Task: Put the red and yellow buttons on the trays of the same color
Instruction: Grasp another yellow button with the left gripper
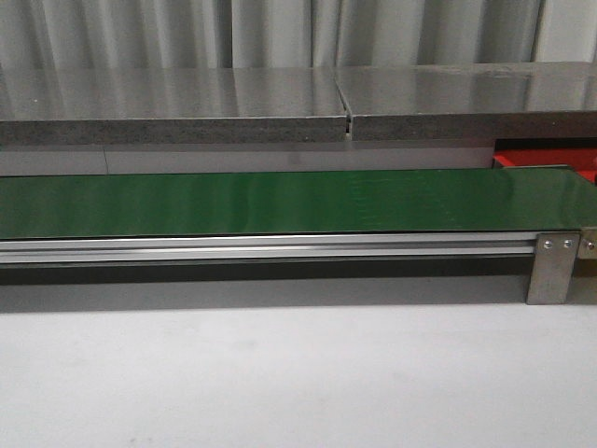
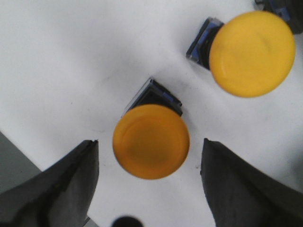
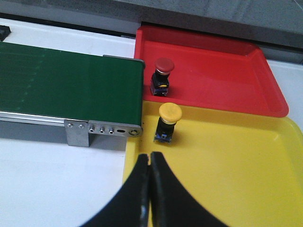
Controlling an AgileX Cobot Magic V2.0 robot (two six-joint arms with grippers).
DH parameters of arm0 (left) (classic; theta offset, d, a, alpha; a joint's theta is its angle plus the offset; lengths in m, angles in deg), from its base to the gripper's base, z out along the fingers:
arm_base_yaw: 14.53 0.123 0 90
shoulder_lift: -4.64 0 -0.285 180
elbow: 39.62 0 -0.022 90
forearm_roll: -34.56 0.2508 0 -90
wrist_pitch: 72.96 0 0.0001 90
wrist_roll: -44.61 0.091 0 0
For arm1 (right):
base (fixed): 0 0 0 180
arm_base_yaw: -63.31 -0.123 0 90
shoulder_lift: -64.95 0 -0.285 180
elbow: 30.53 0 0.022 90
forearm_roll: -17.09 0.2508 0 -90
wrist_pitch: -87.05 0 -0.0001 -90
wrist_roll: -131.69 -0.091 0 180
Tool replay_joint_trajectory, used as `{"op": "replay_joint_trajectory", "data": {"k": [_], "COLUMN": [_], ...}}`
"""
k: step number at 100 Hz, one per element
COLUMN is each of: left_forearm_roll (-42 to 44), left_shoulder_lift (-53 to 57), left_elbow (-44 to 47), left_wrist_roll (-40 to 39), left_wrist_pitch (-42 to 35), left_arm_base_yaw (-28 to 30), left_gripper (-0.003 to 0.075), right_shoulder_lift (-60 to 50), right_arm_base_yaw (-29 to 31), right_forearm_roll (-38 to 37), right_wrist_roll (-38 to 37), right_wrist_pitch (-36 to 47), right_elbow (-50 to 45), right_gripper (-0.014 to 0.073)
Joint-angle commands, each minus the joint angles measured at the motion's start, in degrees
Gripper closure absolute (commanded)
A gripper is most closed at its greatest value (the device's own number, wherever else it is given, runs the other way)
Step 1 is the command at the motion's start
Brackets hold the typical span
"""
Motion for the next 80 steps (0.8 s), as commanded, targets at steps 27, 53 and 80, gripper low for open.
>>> {"op": "replay_joint_trajectory", "data": {"k": [27,53,80], "left_forearm_roll": [0.0,0.0,-0.3], "left_shoulder_lift": [0.6,1.1,9.8], "left_elbow": [-4.4,-4.5,-4.5], "left_wrist_roll": [-0.6,0.4,3.1], "left_wrist_pitch": [-1.4,-0.6,1.6], "left_arm_base_yaw": [0.1,0.1,-3.5], "left_gripper": [0.0396,0.0500,0.0500], "right_shoulder_lift": [0.2,0.2,0.2], "right_arm_base_yaw": [0.0,0.0,0.0], "right_forearm_roll": [-0.1,-0.1,-0.1], "right_wrist_roll": [0.5,0.5,0.5], "right_wrist_pitch": [3.6,3.6,3.6], "right_elbow": [1.4,1.4,1.4], "right_gripper": [0.0661,0.0661,0.0661]}}
